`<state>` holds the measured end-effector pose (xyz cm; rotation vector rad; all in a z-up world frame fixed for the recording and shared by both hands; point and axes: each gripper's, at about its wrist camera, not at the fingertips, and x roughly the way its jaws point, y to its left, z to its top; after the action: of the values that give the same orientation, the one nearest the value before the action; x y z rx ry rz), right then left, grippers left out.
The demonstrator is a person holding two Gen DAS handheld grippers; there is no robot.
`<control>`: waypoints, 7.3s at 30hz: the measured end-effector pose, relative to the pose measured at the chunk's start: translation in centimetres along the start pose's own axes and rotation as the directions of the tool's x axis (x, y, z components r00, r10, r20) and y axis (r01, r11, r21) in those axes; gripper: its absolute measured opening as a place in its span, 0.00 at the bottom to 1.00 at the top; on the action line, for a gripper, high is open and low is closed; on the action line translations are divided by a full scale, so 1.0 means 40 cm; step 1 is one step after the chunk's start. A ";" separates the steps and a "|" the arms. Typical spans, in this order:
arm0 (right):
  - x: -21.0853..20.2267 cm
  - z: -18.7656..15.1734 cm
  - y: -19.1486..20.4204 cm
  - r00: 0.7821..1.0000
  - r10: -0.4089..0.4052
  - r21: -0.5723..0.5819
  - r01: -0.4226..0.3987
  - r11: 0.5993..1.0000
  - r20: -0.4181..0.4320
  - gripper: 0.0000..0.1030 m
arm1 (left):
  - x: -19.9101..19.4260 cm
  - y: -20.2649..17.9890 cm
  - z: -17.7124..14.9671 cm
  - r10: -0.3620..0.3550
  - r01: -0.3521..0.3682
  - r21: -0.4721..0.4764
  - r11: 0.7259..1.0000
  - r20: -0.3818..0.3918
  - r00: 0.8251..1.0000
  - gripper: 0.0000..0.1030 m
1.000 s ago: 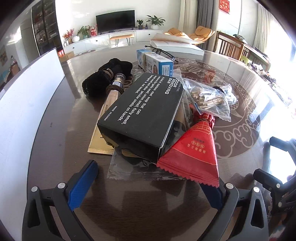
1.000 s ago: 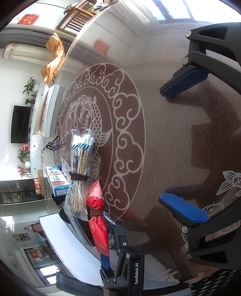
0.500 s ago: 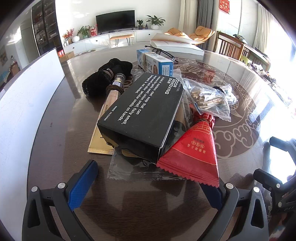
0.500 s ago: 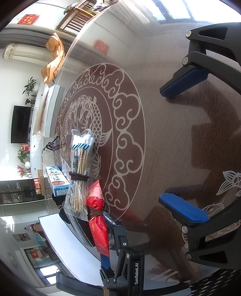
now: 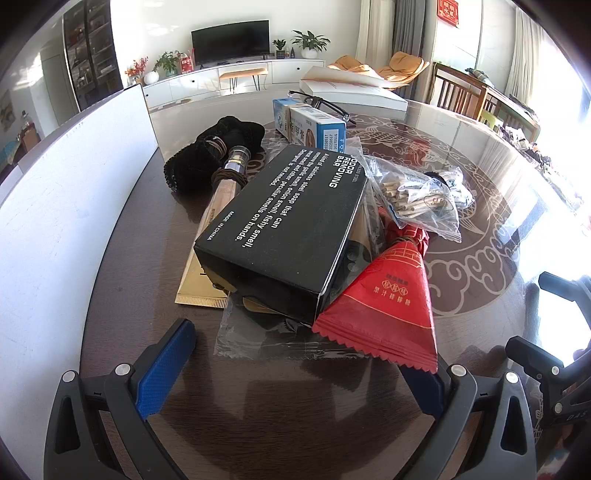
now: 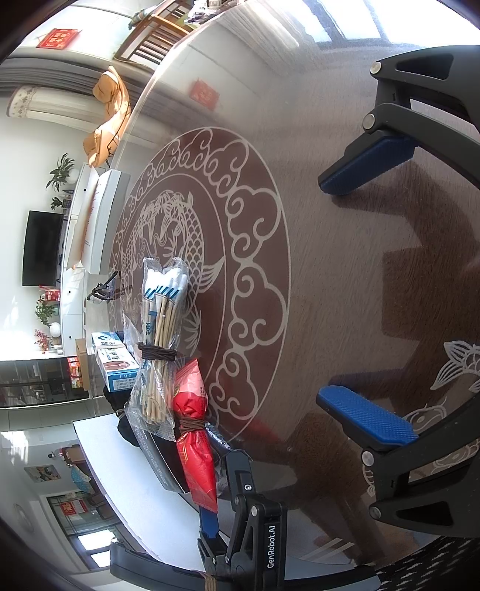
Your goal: Organize objects
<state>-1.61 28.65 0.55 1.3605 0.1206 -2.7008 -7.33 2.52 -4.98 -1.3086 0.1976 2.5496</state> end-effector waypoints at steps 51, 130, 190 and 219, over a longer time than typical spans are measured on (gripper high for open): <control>-0.006 -0.004 -0.001 1.000 -0.014 0.007 0.014 1.000 0.004 1.00 | -0.183 -0.006 -0.007 0.003 0.017 -0.069 0.997 0.272 0.962 1.00; 0.017 0.022 0.026 0.998 0.064 -0.067 -0.065 0.996 -0.019 1.00 | -0.163 0.056 -0.118 -0.029 0.053 -0.337 0.940 0.077 0.997 1.00; 0.020 0.023 0.027 0.998 0.062 -0.066 -0.064 0.996 -0.018 1.00 | -0.148 0.040 -0.118 -0.008 0.019 -0.306 0.952 0.037 0.999 1.00; 0.021 0.023 0.026 0.998 0.062 -0.066 -0.063 0.996 -0.018 1.00 | -0.084 0.074 0.116 -0.147 0.149 -0.150 0.977 0.024 0.989 1.00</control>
<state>-2.69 27.43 0.38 1.3440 0.1649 -2.6106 -9.94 0.21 0.43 -1.3066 -0.0950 2.4860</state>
